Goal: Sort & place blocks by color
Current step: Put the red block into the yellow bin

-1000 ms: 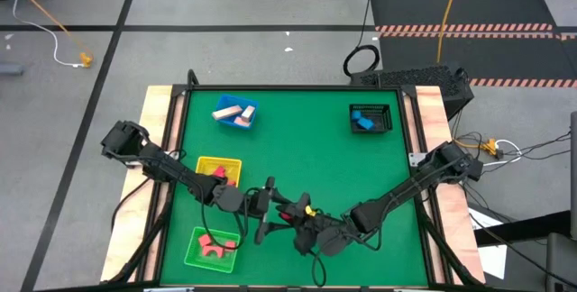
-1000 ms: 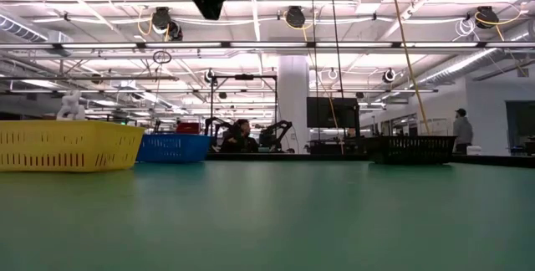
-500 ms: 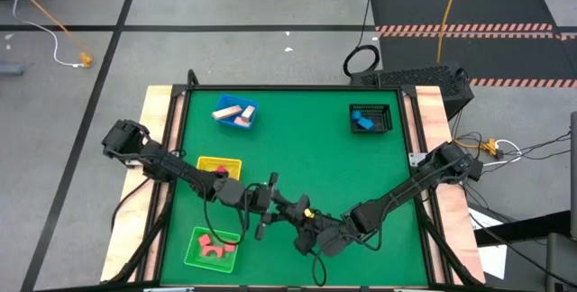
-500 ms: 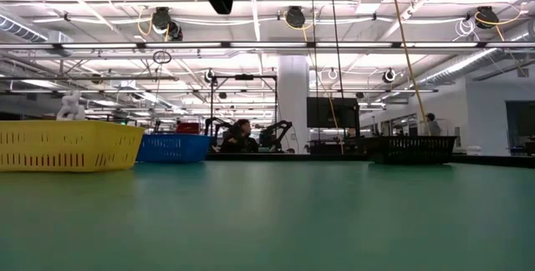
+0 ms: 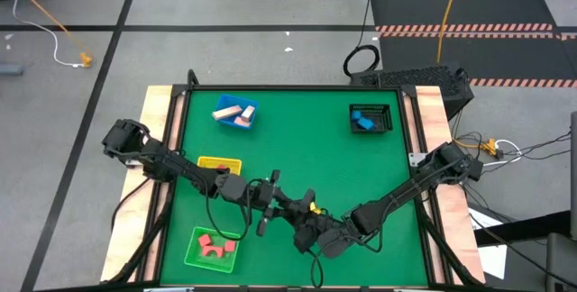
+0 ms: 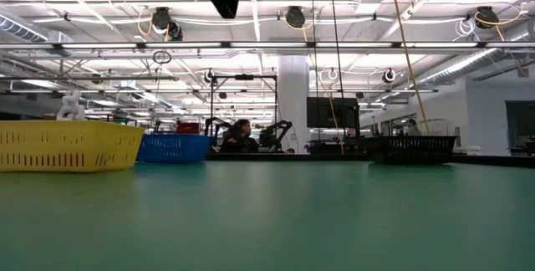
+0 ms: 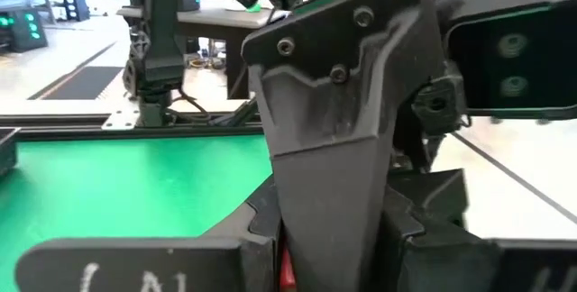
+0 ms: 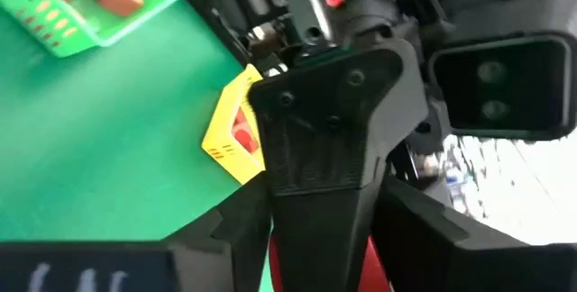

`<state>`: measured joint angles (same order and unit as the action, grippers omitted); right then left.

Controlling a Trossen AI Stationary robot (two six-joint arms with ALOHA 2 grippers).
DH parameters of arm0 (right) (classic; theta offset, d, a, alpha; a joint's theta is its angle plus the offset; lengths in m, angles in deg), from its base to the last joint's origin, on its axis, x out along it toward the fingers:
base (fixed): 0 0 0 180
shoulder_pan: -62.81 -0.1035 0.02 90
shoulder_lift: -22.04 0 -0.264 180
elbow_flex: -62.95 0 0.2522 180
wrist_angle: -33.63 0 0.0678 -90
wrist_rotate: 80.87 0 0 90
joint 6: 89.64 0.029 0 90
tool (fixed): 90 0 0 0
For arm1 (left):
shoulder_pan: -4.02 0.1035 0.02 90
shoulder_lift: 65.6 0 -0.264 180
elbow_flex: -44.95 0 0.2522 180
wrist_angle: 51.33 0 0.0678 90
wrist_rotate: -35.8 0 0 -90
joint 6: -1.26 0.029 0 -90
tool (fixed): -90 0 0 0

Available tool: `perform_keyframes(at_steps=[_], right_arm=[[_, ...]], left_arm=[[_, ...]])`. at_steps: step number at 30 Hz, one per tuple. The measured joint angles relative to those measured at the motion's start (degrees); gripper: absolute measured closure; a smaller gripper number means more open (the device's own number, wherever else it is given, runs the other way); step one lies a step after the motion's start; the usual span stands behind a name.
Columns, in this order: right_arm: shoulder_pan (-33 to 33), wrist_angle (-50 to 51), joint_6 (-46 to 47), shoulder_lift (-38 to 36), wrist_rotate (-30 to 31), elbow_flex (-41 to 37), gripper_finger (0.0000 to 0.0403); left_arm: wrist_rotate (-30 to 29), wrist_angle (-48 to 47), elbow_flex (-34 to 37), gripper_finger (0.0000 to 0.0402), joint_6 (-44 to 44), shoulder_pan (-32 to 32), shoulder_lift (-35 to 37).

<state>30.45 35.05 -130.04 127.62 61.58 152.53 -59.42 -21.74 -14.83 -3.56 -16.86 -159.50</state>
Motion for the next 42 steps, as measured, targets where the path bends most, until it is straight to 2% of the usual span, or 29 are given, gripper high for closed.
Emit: perform_keyframes(at_steps=[9, 11, 15, 17, 19, 24, 27, 31, 33, 37, 42], right_arm=[[-1.82, -0.18, 8.41, 0.00, 2.51, 0.02, 0.0175], [-3.14, -0.24, 8.62, -0.15, 6.76, 0.07, 0.0165], [-5.66, 1.29, 9.55, -1.56, 19.94, 0.07, 0.0159], [-6.70, 3.15, 11.75, -3.13, 24.99, 0.07, 0.0161], [-7.45, 6.44, 15.58, -4.98, 27.17, 0.09, 0.0164], [-7.92, 22.02, 32.52, -10.75, 23.31, 0.09, 0.0169], [-7.24, 35.38, 46.23, -14.56, 17.02, 0.09, 0.0169], [-5.55, 50.98, 63.96, -19.16, 7.22, -0.70, 0.0169], [-4.80, 54.19, 68.81, -21.44, 5.33, -2.57, 0.0169], [-4.31, 54.44, 72.91, -26.37, 4.28, -9.17, 0.0169], [-4.39, 52.10, 78.52, -33.92, 4.19, -20.09, 0.0169]], left_arm=[[0.27, -0.59, 0.00, 0.0308, -1.31, 1.38, -0.02], [0.24, -0.79, 0.02, 0.0301, -1.33, 1.95, -0.09], [0.26, -1.79, 0.02, 0.0308, -2.46, 3.20, 0.20], [0.22, -5.94, 0.07, 0.0315, -3.82, 4.30, 1.97], [-0.44, -11.42, 0.04, 0.0315, -5.55, 5.77, 4.68], [-4.09, -32.60, 0.04, 0.0303, -8.27, 7.88, 15.33], [-7.76, -46.62, 0.04, 0.0295, -10.58, 7.57, 22.44], [-10.07, -63.33, 0.04, 0.0313, -16.94, 6.11, 30.54], [-10.20, -71.01, 0.04, 0.0315, -21.51, 5.30, 33.38], [-10.80, -82.97, 1.45, 0.0313, -32.31, 3.03, 36.26], [-10.84, -86.58, 7.44, 0.0293, -43.46, -0.23, 36.65]])
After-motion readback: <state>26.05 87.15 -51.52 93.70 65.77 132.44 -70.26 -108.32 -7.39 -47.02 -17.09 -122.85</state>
